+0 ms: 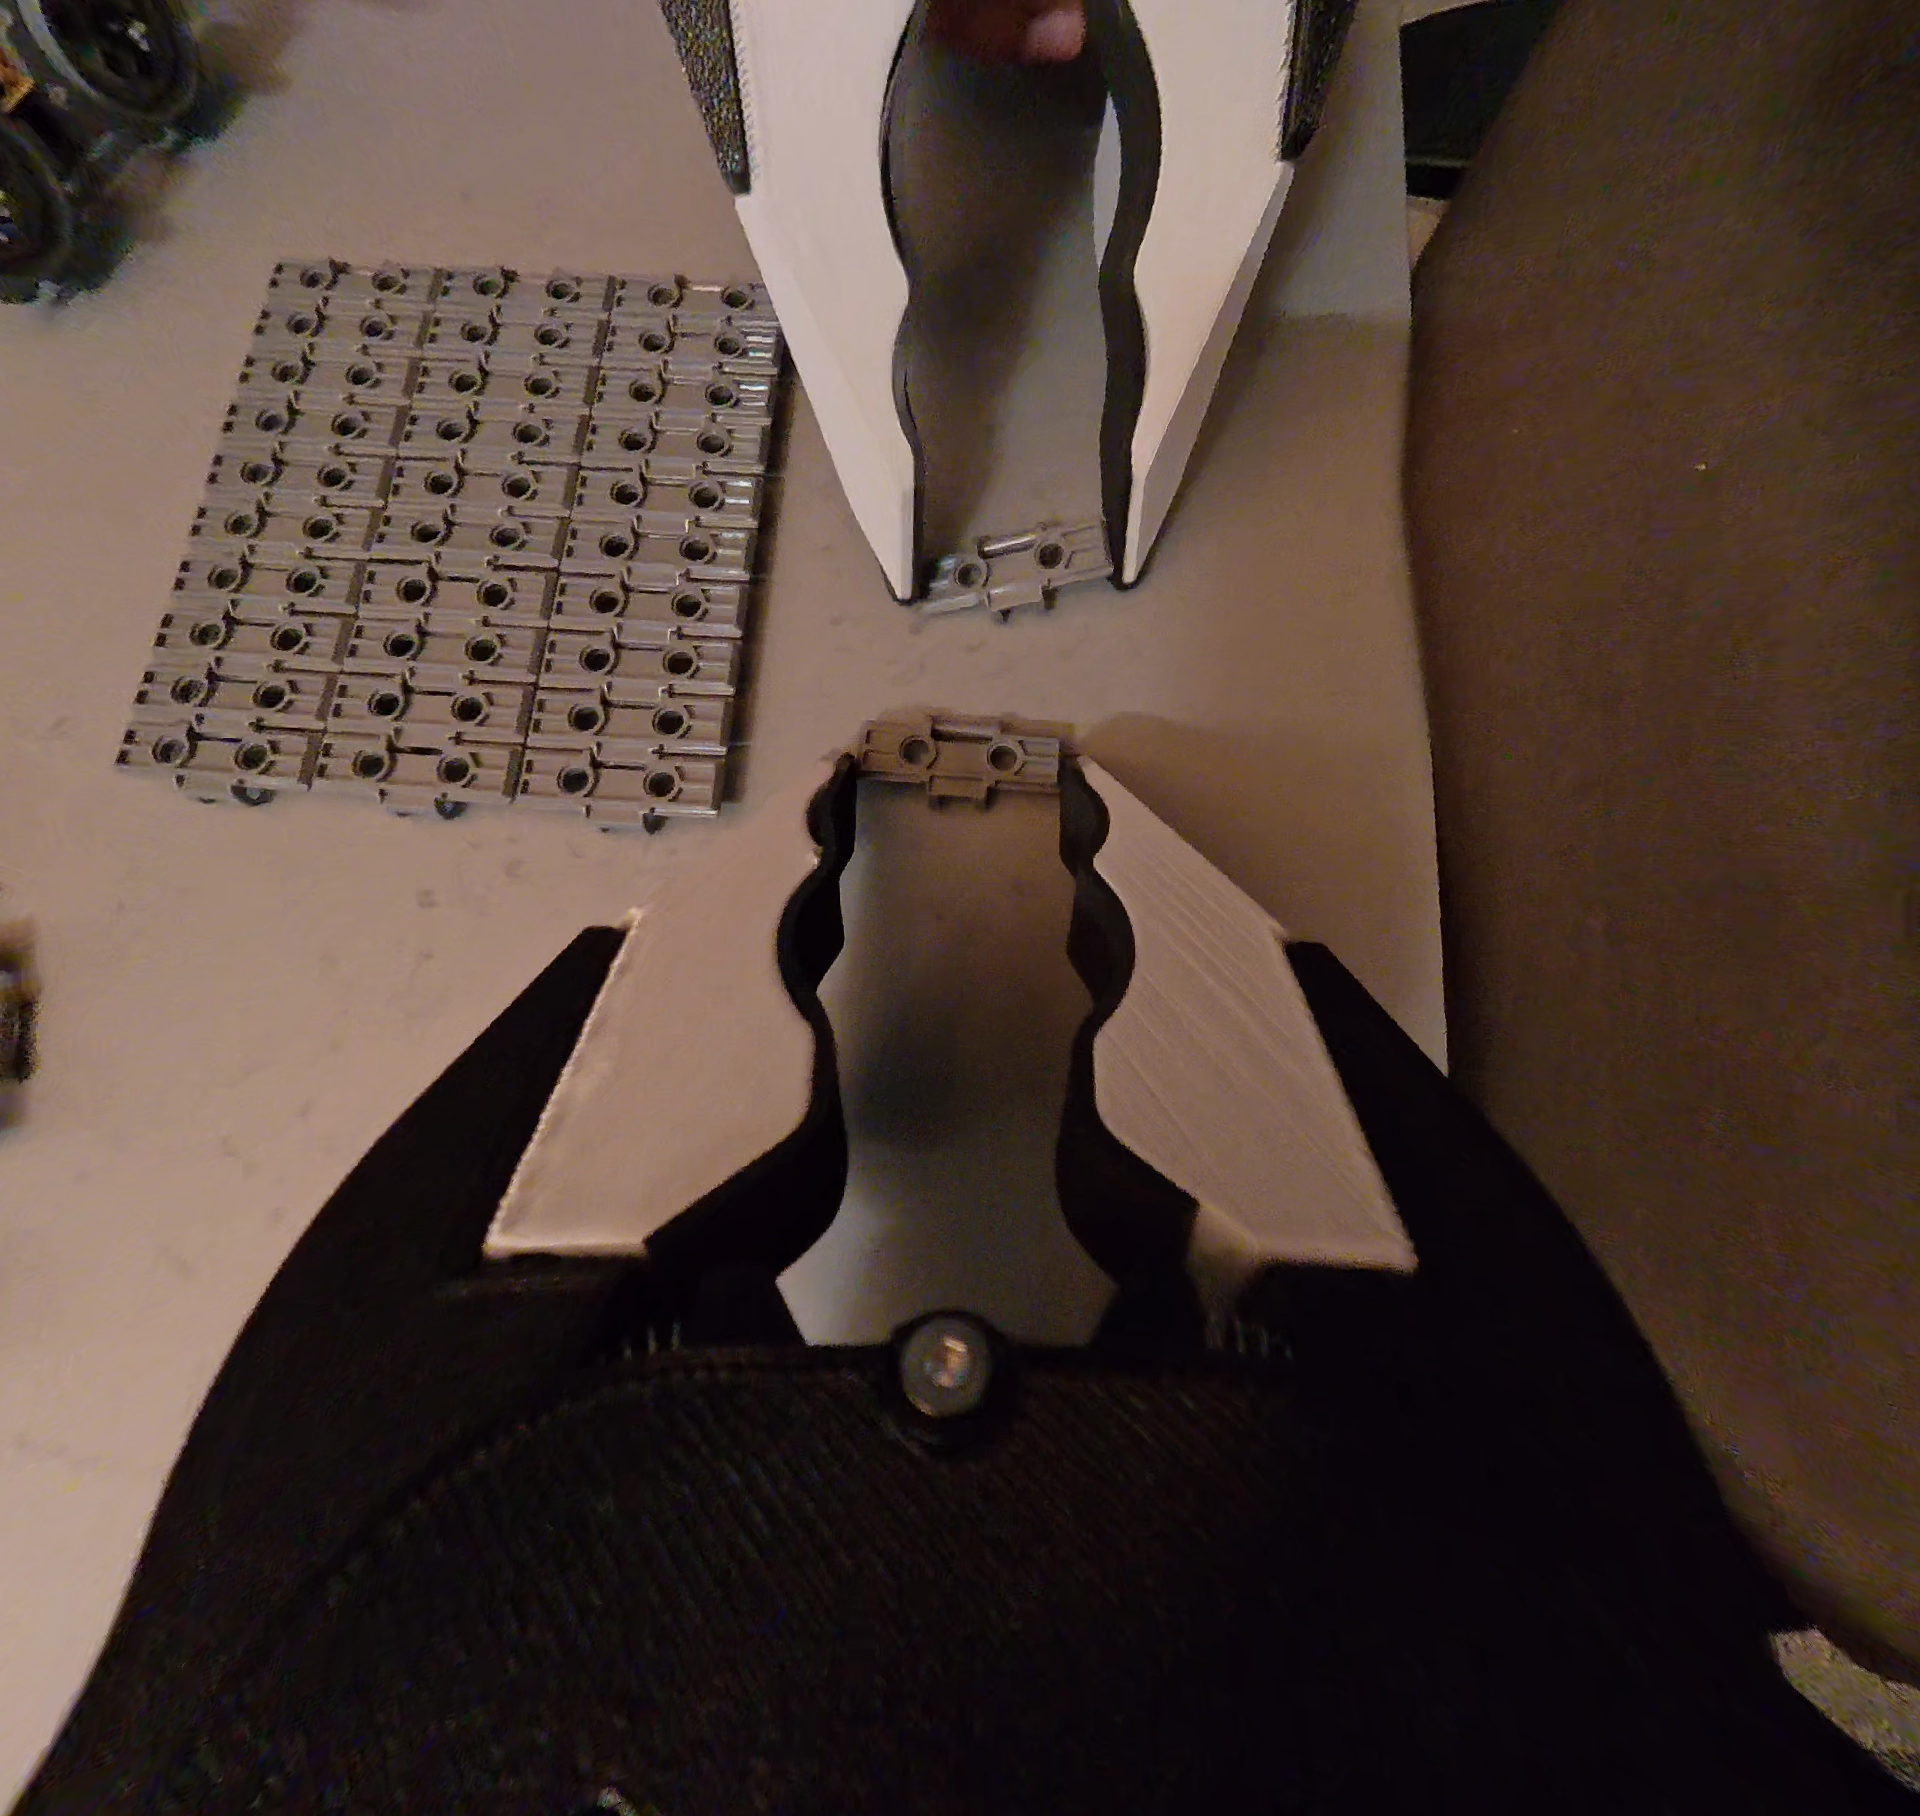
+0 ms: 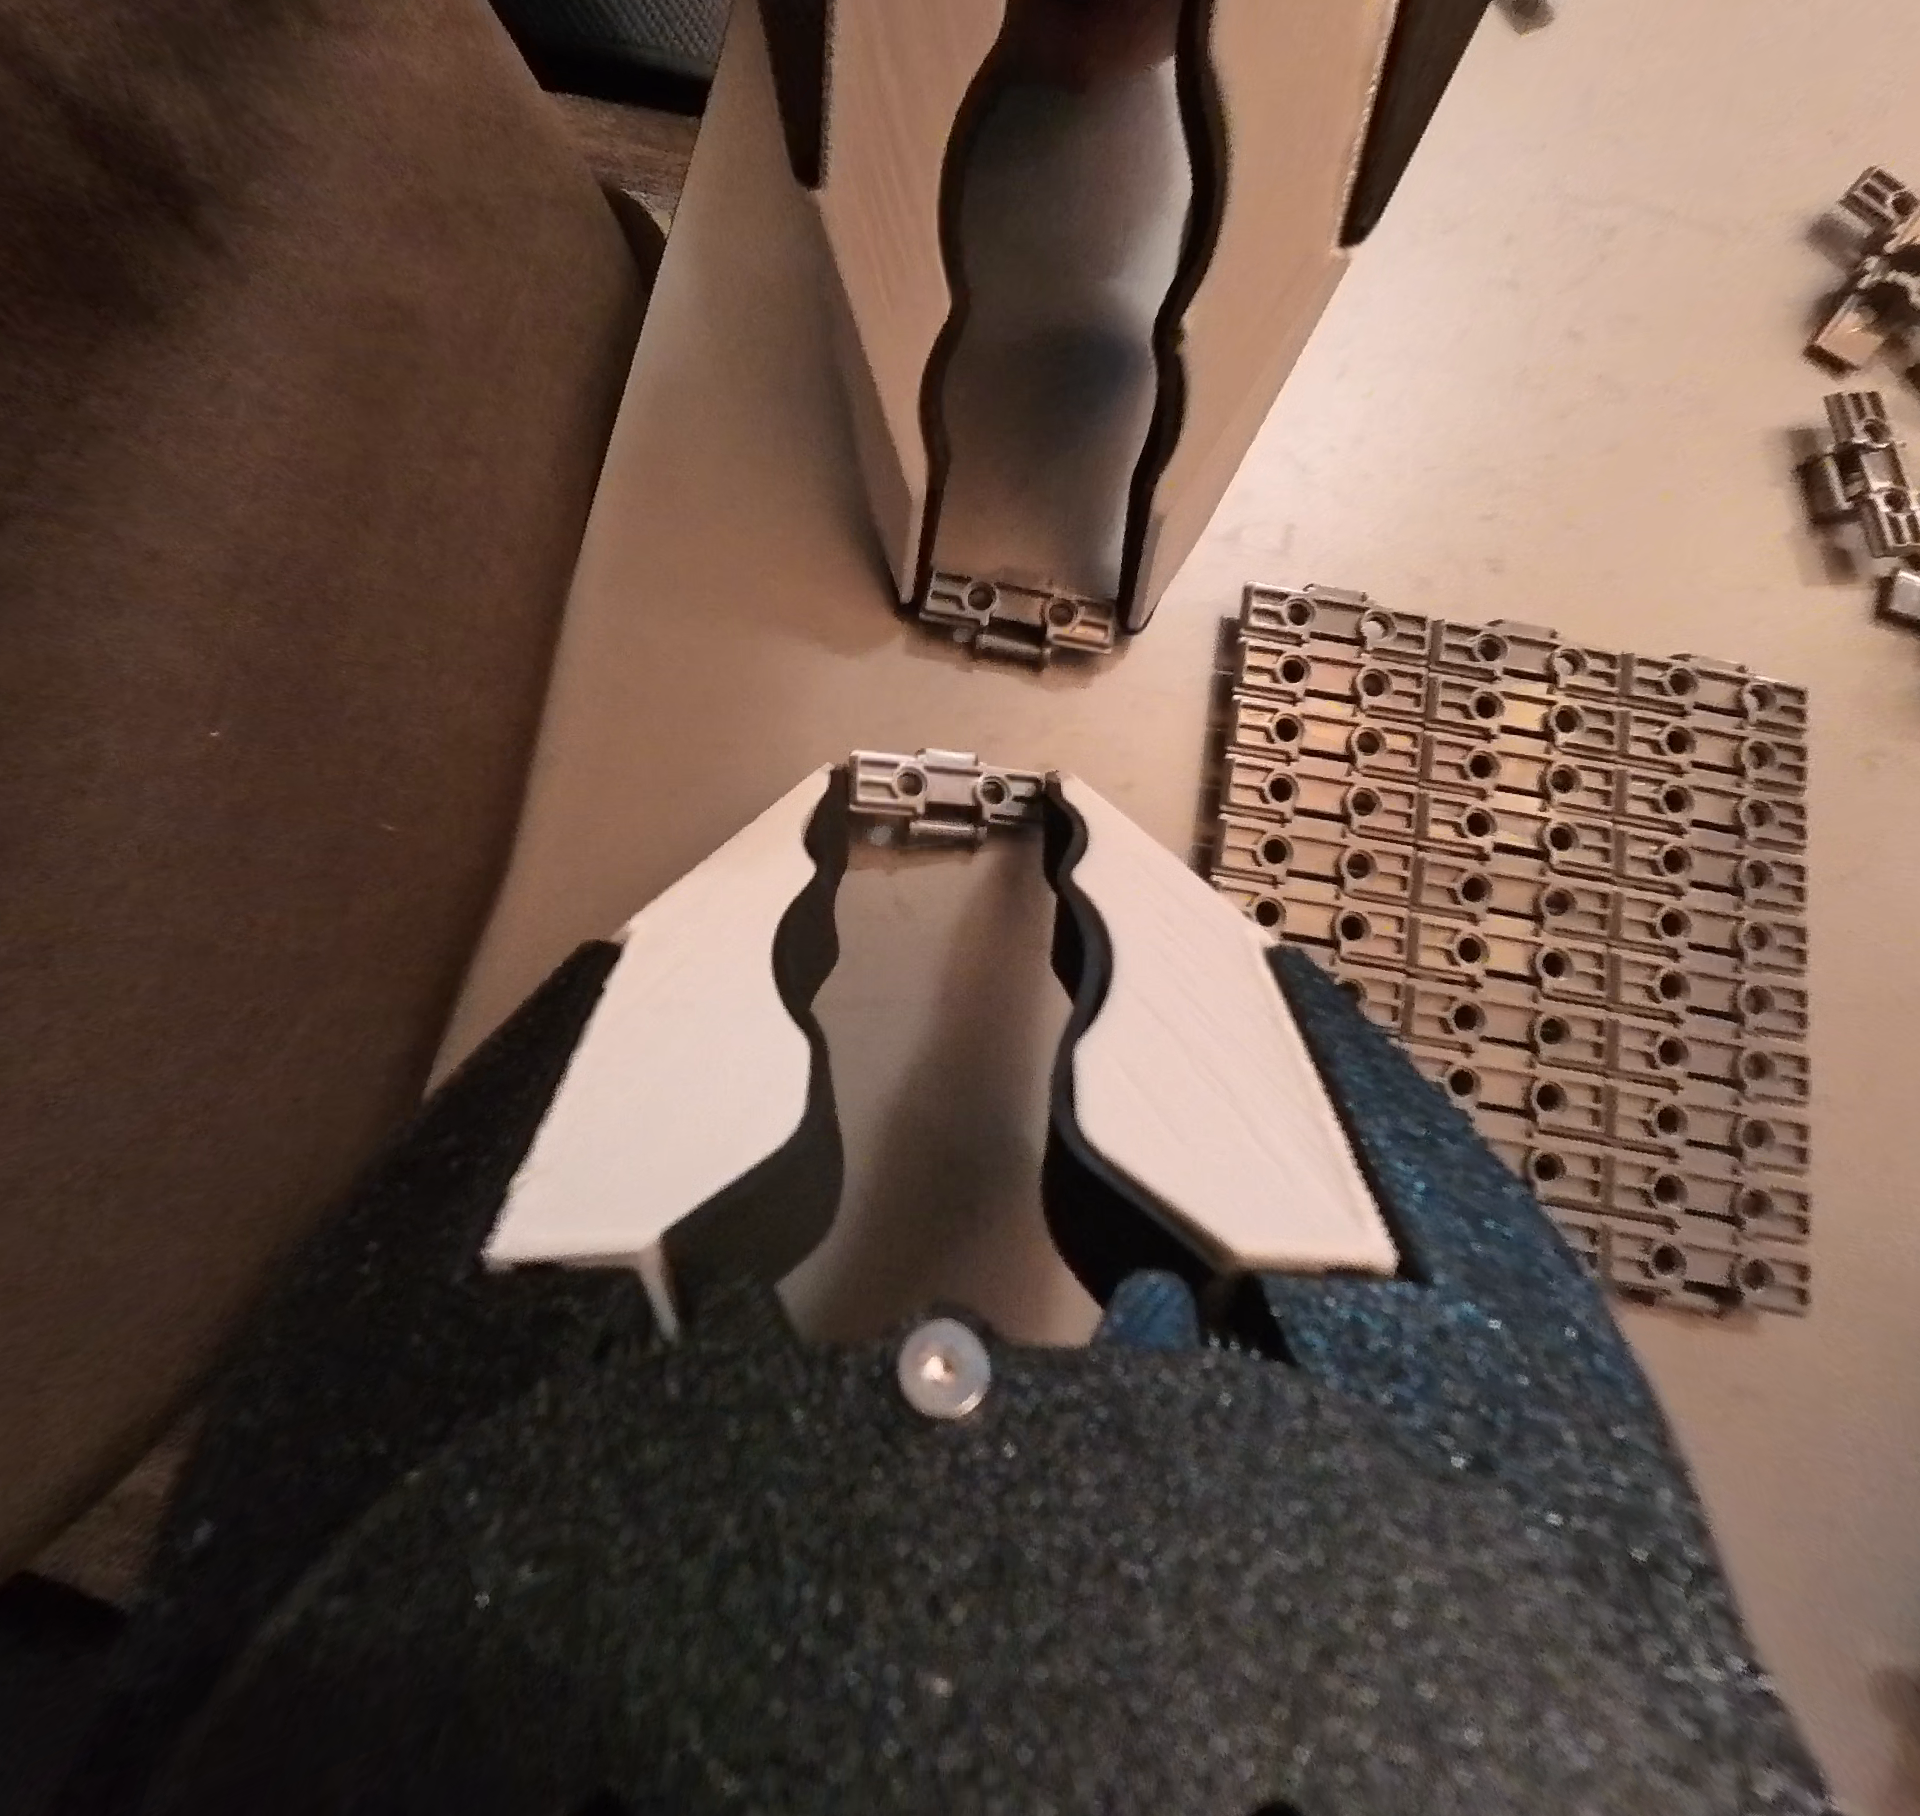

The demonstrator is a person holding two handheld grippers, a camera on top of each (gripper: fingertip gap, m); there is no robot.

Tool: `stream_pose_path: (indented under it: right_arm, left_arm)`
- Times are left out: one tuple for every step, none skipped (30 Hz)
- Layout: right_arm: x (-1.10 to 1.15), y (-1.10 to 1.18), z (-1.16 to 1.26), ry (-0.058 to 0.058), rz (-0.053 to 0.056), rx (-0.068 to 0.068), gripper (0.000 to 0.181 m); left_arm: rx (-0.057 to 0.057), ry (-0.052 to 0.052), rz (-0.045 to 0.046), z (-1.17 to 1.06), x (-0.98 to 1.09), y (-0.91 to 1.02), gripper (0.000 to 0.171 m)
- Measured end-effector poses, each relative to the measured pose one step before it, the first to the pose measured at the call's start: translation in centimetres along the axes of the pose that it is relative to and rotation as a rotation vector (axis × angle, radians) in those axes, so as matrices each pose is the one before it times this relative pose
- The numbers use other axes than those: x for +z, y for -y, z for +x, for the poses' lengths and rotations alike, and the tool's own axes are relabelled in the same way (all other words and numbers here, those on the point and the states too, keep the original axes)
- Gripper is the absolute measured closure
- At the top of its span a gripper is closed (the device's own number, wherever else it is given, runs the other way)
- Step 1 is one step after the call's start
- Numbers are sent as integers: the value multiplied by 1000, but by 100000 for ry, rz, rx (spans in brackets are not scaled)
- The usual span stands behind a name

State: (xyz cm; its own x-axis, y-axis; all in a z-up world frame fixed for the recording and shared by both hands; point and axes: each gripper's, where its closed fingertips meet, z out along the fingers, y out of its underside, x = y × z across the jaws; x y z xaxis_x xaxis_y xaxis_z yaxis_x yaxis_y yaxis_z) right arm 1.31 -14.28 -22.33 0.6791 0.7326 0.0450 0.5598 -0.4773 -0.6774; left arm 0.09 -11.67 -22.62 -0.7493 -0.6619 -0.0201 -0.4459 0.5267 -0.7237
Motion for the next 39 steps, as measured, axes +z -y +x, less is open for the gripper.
stream_pose_path:
  right_arm:
    - [-29, 103, 45, -228, 529, 554, 144]
    - [-57, 229, 94, -808, 1287, 438, 145]
    - [-64, 289, 146, -1101, 1630, 516, 145]
    - [-42, 308, 209, -1537, 1578, 831, 145]
    - [23, 293, 227, -1758, 1465, 1088, 145]
    - [116, 213, 69, -968, 996, 743, 145]
    - [179, 93, 56, -1343, 348, 227, 145]
    - [217, -26, 158, -2167, -363, -347, 145]
    - [213, -126, 43, -1404, -1022, -767, 145]
    - [173, -219, -89, -485, -1515, -866, 145]
    - [68, -199, -21, -663, -1397, -908, 145]
    - [-23, -33, 41, -875, -263, -566, 145]
    - [-81, 93, -55, -137, 583, -320, 150]
    - [-135, 203, -36, -122, 1319, -405, 159]
    - [-140, 168, 38, -506, 1065, -622, 161]
    - [-73, 75, 17, -265, 452, -604, 163]
    - [-12, -9, -83, 481, -87, -368, 162]
    - [75, -121, -127, 742, -812, -50, 159]
    - [113, -156, -138, 784, -1040, 37, 155]
    - [35, 89, -147, 687, 414, -74, 153]
    - [4, 61, -189, 1127, 128, 90, 152]
    - [-8, -1, -66, 428, -280, 213, 151]
    - [-60, -25, 2, 13, -310, 15, 149]
    - [-113, 1, 105, -609, -205, -198, 148]
    - [-148, 30, 173, -741, 1, -311, 148]
    - [-155, 44, 156, -420, -23, -355, 146]
    - [-138, 39, 183, -206, -172, -368, 144]
    - [-87, 15, 218, 21, -431, -413, 142]
    - [-16, -23, 208, 464, -800, -391, 139]
    - [63, -68, 183, 919, -1066, -399, 136]
    - [121, -77, 150, 1347, -1014, -460, 134]
    - [133, -51, 80, 1795, -715, -535, 133]
    - [146, -6, -39, 2539, -400, -476, 131]
    - [147, 12, -89, 2793, -274, -208, 131]
    - [148, -9, -91, 2776, -280, 197, 130]
    - [159, -117, -21, 2394, -856, 690, 127]
    - [184, -201, 89, 1502, -1446, 766, 125]
    - [164, -190, 51, 1198, -1135, 406, 125]
    - [108, -26, -3, 991, 81, 12, 126]
  left_arm:
    - [143, -123, 12, 32, 43, 42, 134]
    - [175, 16, 6, 25, 32, 32, 134]
    - [183, 129, 27, 16, 29, 31, 134]
    - [145, 158, -18, 15, 26, 25, 134]
    - [-23, 151, -46, 6, 35, 17, 133]
    - [-100, 44, -66, 25, 47, 41, 133]
    - [-10, -4, -197, 45, 68, 24, 133]
    - [-36, 4, -51, 60, 71, 53, 133]
    - [151, -2, -66, 62, 71, 52, 133]
    - [319, 137, 127, 60, 44, 83, 133]
    - [340, 354, -78, -3, 13, -4, 133]
    - [225, 222, -47, -5, 15, -1, 133]
    - [236, 165, -101, 10, 6, -13, 133]
    - [116, 180, -29, 2, 4, 3, 133]
    - [36, 101, 9, 3, 16, 17, 133]
    - [70, 51, 17, 8, 0, 16, 133]
    - [77, 45, 26, 2, 2, 5, 133]
    - [-26, -11, 6, 3, 0, 1, 133]
    - [-94, -42, 4, -2, 0, 0, 133]
    - [-38, 20, 1, -7, -12, 2, 133]
    - [-12, 110, 17, -14, 1, 2, 133]
    - [-26, 127, 28, -8, -3, 0, 132]
    - [1, 86, 46, -12, -14, 4, 132]
    - [-35, 8, 37, -5, -3, 0, 132]
    - [-58, -57, 25, -2, -5, 10, 132]
    - [-30, -57, 17, 10, 1, 2, 132]
    - [0, -116, 52, 9, -8, 9, 131]
    - [19, -177, 49, 24, -7, -3, 132]
    - [10, -136, 5, 18, 0, 1, 132]
    - [-24, -176, -28, 19, 3, 0, 133]
    - [-66, -161, -25, 13, -2, -5, 133]
    - [-100, -63, 21, -5, -4, -4, 133]
    - [-120, -29, 11, -16, 0, 0, 133]
    - [-100, 30, 10, -11, 0, 0, 133]
    - [-64, 35, -2, -8, 5, 4, 133]
    - [-93, 4, -71, -8, -5, -11, 133]
    - [-145, -92, -64, -6, 12, -8, 133]
    - [-175, -166, 19, 1, -5, -5, 133]
    - [-227, -198, 21, 1, -6, 7, 133]
